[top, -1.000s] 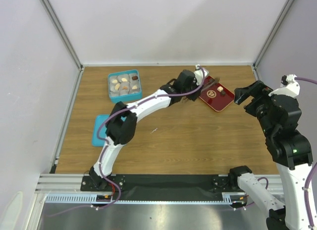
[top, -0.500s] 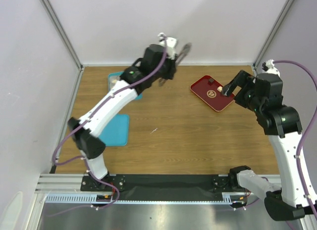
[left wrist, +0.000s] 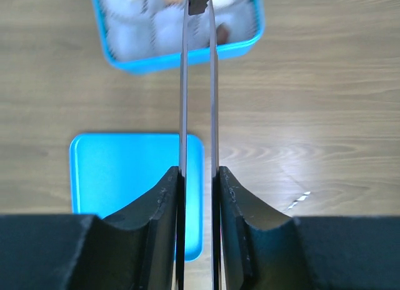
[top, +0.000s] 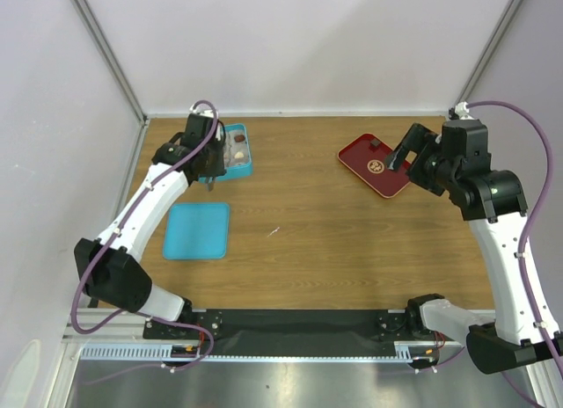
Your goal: Pack the chocolate
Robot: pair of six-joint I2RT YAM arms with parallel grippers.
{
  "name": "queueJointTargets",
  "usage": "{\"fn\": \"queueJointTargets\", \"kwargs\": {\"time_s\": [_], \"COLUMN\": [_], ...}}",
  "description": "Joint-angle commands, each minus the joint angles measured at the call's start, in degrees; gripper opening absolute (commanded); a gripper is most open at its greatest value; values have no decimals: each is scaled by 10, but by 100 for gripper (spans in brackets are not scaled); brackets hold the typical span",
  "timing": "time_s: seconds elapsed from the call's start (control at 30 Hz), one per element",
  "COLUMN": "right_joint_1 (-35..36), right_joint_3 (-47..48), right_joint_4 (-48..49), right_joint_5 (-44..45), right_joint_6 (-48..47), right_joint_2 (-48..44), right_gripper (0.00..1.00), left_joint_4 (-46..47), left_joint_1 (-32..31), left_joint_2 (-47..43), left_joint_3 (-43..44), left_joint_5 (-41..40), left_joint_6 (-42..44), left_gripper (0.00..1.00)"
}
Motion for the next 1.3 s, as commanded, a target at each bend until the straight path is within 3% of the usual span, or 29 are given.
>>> {"fn": "queueJointTargets", "kwargs": {"time_s": [0.0,1.27], "right_joint_1": [3,3], "right_joint_3": [0,52], "right_joint_4": [-4,-8], "right_joint_5": [-12,-1], "right_joint_6": [10,5], "right_joint_2": [5,26], "right_gripper": [91,92], "left_joint_4": [7,-14], "left_joint_1": [24,42], "left_joint_2": [-24,53], "left_joint_3": [-13,-12], "left_joint_5": [24,9], "left_joint_6": [-11,-4], "left_gripper": [33,34]}}
